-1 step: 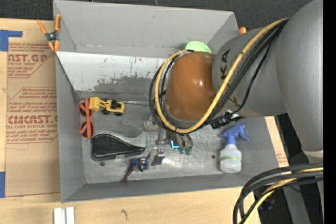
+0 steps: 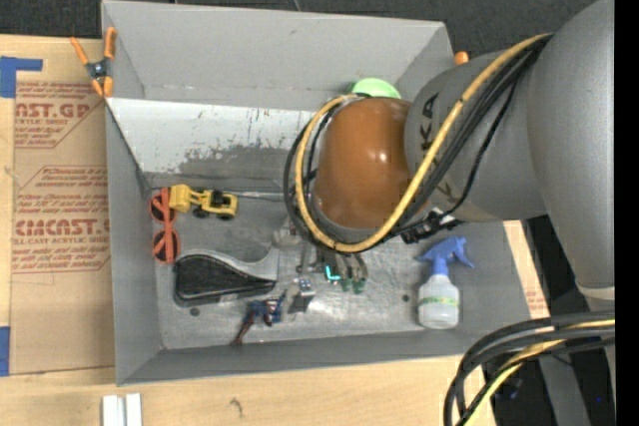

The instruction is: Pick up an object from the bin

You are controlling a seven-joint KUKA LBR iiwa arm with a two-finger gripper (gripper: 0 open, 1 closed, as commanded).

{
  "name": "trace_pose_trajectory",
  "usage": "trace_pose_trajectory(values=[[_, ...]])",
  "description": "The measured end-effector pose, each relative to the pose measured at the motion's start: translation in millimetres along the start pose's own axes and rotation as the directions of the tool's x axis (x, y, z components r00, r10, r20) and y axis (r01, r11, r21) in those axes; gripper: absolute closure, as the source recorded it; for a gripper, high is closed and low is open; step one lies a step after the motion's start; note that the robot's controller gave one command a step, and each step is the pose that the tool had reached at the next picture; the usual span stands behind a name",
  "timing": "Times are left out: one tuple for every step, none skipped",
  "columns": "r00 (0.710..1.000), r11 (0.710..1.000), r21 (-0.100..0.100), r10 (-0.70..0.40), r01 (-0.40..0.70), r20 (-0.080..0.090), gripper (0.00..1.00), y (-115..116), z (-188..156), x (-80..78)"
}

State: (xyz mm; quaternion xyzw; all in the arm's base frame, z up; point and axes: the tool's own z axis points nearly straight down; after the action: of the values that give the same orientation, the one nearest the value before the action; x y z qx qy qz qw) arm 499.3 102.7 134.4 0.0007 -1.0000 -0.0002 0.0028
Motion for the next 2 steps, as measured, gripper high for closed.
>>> trace_pose_trajectory(values=[[0.995, 0.995, 0.003, -0.101, 0.101, -0.001, 0.00, 7, -17, 3.4], [0.952, 0.952, 0.002, -0.305, 0.305, 0.013, 0.00, 33, -13, 3.4]])
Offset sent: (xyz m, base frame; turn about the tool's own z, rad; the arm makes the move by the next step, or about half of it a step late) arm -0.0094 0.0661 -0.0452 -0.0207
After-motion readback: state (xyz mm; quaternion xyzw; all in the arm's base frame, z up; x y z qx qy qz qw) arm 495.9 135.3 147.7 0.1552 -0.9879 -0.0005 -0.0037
